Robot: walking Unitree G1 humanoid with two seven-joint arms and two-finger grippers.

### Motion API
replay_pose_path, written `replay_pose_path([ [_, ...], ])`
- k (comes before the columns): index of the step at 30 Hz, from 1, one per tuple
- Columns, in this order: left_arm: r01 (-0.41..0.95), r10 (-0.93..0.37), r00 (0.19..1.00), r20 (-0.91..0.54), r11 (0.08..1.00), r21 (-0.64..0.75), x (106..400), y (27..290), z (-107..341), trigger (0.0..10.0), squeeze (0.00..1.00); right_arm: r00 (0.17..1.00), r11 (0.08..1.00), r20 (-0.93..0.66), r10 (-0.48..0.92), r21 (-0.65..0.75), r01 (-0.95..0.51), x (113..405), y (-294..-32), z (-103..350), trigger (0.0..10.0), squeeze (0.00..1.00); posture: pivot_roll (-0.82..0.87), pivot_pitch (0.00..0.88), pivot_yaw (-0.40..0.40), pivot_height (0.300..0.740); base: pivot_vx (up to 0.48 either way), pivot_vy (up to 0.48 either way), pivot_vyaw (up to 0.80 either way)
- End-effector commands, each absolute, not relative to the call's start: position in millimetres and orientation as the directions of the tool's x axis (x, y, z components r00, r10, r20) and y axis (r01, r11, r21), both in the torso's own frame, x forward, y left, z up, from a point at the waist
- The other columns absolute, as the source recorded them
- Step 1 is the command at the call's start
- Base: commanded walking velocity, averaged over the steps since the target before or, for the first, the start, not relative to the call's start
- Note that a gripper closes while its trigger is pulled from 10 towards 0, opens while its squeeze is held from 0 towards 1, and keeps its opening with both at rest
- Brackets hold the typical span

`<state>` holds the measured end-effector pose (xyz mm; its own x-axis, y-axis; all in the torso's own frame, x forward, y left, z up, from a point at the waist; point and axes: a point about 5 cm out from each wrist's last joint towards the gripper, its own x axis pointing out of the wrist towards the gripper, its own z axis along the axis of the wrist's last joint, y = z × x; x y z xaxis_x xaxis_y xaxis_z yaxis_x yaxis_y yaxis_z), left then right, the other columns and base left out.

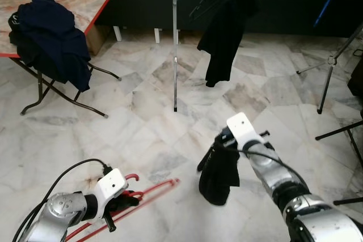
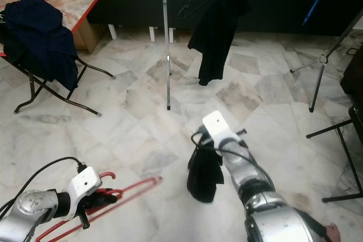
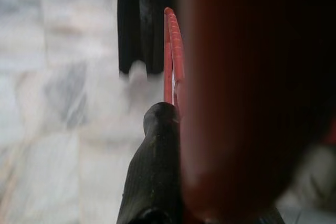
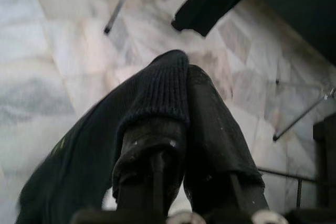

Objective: Hang hanger

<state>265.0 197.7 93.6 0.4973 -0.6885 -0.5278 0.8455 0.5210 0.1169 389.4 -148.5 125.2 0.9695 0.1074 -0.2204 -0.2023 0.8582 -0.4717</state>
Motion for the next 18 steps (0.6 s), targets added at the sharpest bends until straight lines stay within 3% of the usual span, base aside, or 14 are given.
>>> replay_pose_path([
  [1,0.863,-0.721,0.473,-0.507,0.495,0.101,265,191,102,10.0,0.00,0.975,0.871,-0.187,0.121,-0.451,-0.194,395,-142,137,10.0,0.00,0.02,0.203,0.005,0.740,0.000,0.000,0.00],
  [12,0.879,-0.792,0.448,-0.415,0.474,0.045,266,167,131,10.0,0.00,0.968,0.883,-0.124,0.219,-0.398,-0.251,405,-100,169,10.0,0.00,0.02,0.217,-0.003,0.740,0.000,0.000,0.00],
  [18,0.886,-0.822,0.439,-0.363,0.463,0.023,266,158,140,10.0,0.00,0.964,0.883,-0.139,0.229,-0.387,-0.265,405,-95,169,10.0,0.00,0.02,0.217,-0.010,0.740,0.000,0.000,0.00],
])
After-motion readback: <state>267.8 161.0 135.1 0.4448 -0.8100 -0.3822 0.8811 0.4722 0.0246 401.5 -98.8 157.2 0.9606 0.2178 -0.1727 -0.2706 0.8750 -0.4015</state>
